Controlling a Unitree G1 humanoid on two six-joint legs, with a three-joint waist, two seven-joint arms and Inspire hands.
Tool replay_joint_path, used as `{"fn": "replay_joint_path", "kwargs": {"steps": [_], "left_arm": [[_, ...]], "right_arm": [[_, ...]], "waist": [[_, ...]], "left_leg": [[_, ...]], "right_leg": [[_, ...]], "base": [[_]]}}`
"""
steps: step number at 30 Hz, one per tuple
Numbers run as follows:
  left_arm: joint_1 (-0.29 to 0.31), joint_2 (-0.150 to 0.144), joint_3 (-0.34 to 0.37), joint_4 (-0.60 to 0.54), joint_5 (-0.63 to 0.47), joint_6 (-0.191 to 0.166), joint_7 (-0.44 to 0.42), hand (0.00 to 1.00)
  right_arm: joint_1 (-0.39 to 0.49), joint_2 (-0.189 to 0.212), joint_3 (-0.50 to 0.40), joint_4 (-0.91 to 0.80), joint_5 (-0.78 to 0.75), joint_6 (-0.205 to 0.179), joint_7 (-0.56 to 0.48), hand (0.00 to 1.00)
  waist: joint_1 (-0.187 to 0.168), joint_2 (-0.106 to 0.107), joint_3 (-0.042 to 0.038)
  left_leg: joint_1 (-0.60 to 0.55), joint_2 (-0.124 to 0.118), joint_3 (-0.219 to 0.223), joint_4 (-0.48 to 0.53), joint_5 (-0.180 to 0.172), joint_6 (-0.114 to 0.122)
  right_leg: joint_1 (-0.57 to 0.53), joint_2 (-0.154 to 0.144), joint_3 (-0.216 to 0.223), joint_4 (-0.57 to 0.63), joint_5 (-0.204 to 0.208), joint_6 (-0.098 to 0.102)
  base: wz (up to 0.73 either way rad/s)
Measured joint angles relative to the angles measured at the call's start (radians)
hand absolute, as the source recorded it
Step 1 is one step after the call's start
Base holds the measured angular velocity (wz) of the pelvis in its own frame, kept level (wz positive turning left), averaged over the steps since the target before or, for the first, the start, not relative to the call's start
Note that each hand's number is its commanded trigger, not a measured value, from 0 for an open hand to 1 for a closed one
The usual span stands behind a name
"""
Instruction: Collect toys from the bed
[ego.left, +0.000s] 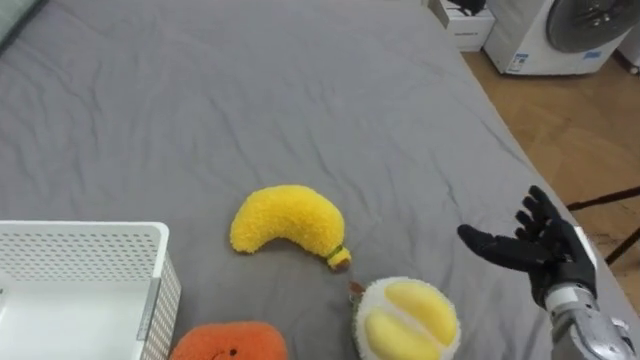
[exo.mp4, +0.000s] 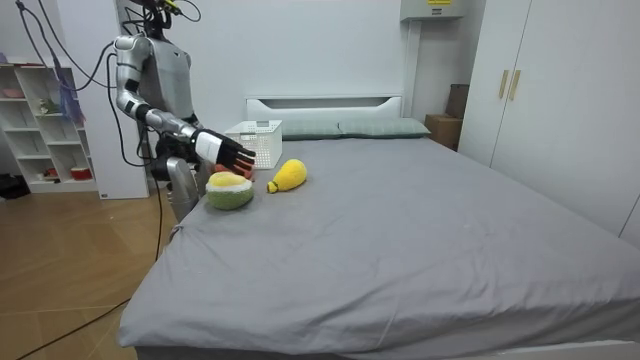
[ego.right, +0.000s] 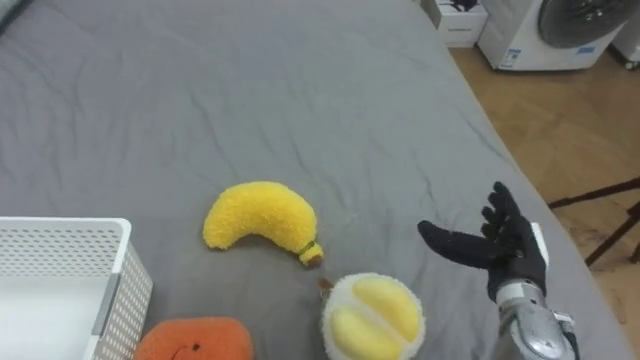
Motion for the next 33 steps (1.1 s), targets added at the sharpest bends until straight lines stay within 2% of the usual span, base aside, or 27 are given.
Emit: {"fn": "replay_joint_path", "kwargs": {"steps": [5,9,15,20,26,33], "left_arm": [[-0.002,0.001,-0.020,-0.010,-0.001,0.020,0.002,0.00],[0.003,0.003,-0.029,-0.010,-0.001,0.021,0.002,0.00],[0.005,0.004,-0.026,-0.011,0.000,0.021,0.002,0.00],[0.003,0.006,-0.019,-0.010,-0.002,0.022,-0.007,0.00],[0.002,0.006,-0.019,-0.017,-0.001,0.030,-0.016,0.00],[-0.020,0.008,-0.019,-0.019,-0.002,0.039,-0.016,0.00]], "right_arm": [[0.000,0.000,0.020,0.014,-0.104,0.039,0.034,0.00],[0.001,0.000,0.020,0.049,-0.199,0.045,0.064,0.00],[0.001,0.000,0.019,0.068,-0.342,0.064,0.122,0.00],[-0.001,0.000,0.019,0.068,-0.423,0.069,0.176,0.00],[0.000,0.000,0.019,0.073,-0.458,0.110,0.226,0.00],[0.000,0.000,0.020,0.080,-0.462,0.122,0.254,0.00]], "waist": [[0.001,0.004,-0.0013],[0.002,0.003,-0.0018],[0.012,-0.010,-0.0086],[0.029,-0.014,-0.0052],[0.042,-0.023,0.0007],[0.046,-0.030,-0.0019]], "left_leg": [[0.003,0.000,-0.007,0.001,0.000,0.000],[0.003,0.000,-0.006,0.004,0.000,0.000],[0.005,0.000,-0.005,0.004,0.000,0.000],[0.018,0.000,-0.006,0.002,0.000,0.000],[0.013,-0.001,-0.006,0.002,0.000,0.000],[0.004,-0.001,-0.009,0.002,0.000,0.000]], "right_leg": [[0.006,0.000,-0.007,0.001,0.000,0.000],[0.007,0.000,-0.005,0.001,0.000,0.000],[0.008,0.001,-0.004,0.001,0.000,0.000],[0.024,0.001,-0.002,-0.002,0.000,0.000],[0.022,0.000,0.001,-0.001,0.000,0.000],[0.021,0.001,-0.001,-0.004,0.000,0.000]], "base": [[0.03],[0.00],[0.00],[0.01],[0.00],[0.00]]}}
